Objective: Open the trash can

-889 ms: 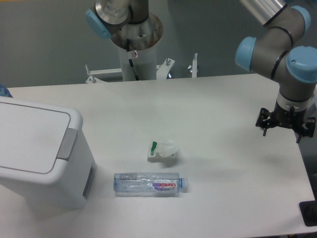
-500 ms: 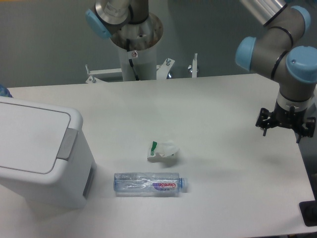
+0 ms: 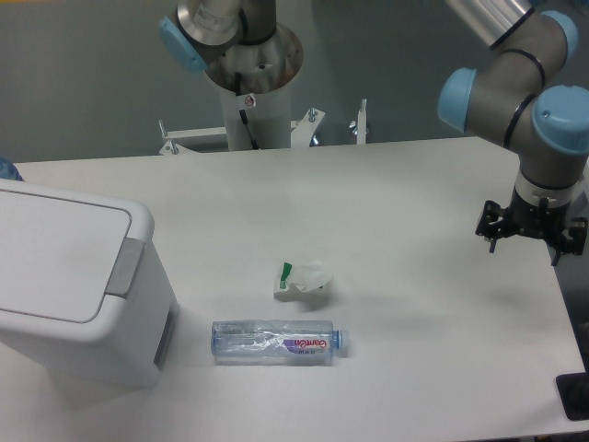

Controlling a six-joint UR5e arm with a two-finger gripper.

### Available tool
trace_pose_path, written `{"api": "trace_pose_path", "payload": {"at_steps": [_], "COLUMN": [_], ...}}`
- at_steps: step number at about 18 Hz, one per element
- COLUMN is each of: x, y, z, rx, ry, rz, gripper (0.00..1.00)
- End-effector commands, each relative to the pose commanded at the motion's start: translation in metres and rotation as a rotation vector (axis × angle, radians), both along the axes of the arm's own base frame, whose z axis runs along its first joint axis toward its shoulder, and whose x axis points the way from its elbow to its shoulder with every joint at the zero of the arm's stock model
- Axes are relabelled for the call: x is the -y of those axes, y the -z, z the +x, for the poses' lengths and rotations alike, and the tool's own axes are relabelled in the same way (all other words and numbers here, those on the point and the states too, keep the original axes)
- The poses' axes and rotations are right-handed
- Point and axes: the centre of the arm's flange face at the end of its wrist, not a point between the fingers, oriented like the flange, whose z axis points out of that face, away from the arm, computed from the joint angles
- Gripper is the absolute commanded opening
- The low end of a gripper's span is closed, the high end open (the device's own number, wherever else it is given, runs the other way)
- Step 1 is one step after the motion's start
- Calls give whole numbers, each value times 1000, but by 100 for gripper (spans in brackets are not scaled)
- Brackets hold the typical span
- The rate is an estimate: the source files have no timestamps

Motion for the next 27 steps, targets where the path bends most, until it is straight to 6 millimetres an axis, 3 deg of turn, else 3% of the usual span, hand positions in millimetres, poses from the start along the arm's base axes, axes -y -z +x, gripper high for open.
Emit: {"api": "trace_pose_path", "payload": {"at_steps": [2,5,9,16,20,27], "x": [-3,-23,-63,-124,-157,-183], "y": [-14,-35,-56,-115,-139,-181], "z": [7,26,51,111,141,190], "rx": [-7,-15,2,-32,27,169], "ry": [-24,-54,-96,-173,-206,-288], "rz": [15,54,68,175,200,370], "gripper": [100,100,100,100,100,100]}}
